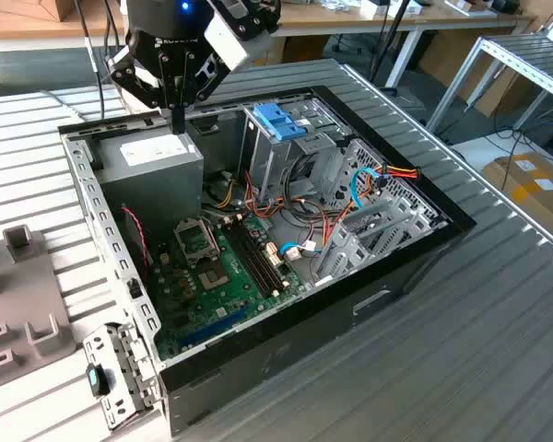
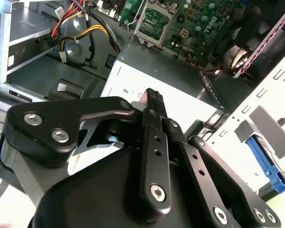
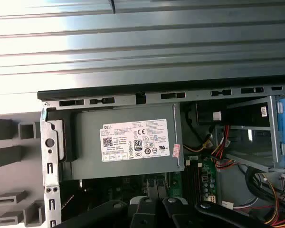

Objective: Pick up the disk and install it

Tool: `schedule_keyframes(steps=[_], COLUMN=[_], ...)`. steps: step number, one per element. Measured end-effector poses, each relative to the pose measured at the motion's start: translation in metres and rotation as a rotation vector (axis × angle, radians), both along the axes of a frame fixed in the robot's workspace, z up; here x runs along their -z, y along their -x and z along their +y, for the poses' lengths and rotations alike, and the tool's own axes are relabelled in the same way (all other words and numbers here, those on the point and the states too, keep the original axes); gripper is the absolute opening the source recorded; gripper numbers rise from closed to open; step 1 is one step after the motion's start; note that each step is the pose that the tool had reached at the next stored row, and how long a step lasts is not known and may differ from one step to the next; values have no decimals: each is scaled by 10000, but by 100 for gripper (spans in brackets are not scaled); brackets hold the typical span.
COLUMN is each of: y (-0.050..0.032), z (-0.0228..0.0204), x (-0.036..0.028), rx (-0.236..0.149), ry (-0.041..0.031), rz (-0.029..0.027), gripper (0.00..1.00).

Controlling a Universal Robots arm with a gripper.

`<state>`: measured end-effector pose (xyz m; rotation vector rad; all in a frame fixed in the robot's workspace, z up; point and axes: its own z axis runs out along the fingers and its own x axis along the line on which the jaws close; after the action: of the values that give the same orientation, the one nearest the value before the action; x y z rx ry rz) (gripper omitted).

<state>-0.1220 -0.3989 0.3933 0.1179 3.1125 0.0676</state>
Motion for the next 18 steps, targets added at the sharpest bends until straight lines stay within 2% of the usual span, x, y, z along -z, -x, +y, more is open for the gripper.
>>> schedule_keyframes(steps=[18], y=[45], z=[0], x=[0], rx=[0], ry=[0], rz=[-1], gripper=[11])
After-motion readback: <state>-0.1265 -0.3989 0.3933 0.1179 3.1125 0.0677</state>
